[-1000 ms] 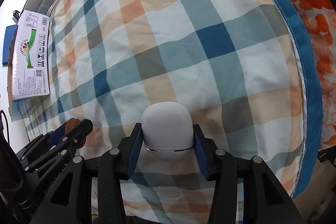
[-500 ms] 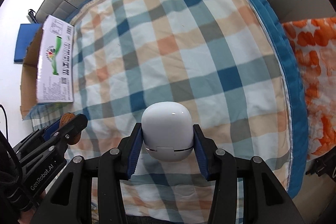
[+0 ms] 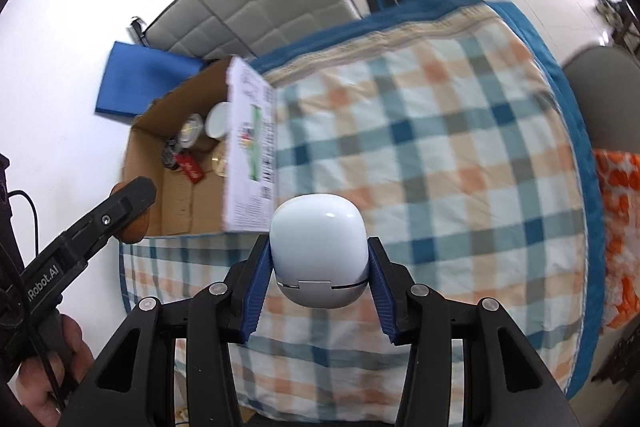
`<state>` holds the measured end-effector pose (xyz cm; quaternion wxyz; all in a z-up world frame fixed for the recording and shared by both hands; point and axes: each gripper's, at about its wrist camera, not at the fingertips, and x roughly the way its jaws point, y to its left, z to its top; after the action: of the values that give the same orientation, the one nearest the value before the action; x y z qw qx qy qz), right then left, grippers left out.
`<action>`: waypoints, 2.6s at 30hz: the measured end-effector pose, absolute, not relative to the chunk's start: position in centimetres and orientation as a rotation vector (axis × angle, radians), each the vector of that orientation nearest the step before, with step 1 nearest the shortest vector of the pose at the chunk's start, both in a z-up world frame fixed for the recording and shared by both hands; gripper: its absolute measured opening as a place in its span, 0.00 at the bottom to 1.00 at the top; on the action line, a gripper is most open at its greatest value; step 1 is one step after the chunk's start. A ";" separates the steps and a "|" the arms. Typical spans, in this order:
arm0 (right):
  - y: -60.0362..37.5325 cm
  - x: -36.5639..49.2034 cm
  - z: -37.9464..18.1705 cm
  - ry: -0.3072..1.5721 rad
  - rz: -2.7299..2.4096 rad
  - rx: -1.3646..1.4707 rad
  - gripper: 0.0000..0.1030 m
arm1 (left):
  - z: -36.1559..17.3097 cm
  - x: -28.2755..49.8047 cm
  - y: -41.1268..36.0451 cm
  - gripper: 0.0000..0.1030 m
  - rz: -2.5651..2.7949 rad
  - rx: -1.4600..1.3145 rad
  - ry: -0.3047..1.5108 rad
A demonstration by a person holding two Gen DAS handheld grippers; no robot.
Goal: Organize rigid objects
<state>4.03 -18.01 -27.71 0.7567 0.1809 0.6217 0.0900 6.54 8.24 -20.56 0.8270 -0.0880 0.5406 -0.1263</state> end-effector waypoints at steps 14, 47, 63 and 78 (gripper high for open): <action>4.8 12.3 -32.6 1.445 0.270 0.295 0.47 | -29.2 11.4 25.4 0.28 -0.128 -0.228 1.304; 12.6 17.3 -48.3 1.755 0.212 0.162 0.58 | -44.0 16.4 28.9 0.48 -0.103 -0.265 1.725; 10.1 15.0 -39.7 1.593 0.190 0.035 0.88 | -33.4 13.1 28.6 1.00 -0.038 -0.162 1.477; 6.6 10.9 -30.9 1.442 0.122 0.040 1.00 | -25.0 8.9 26.3 1.00 -0.027 -0.091 1.256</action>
<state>10.92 6.65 -30.87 0.7492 0.0183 0.6597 0.0556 8.94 26.31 -24.97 0.8082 -0.0428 0.5872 -0.0124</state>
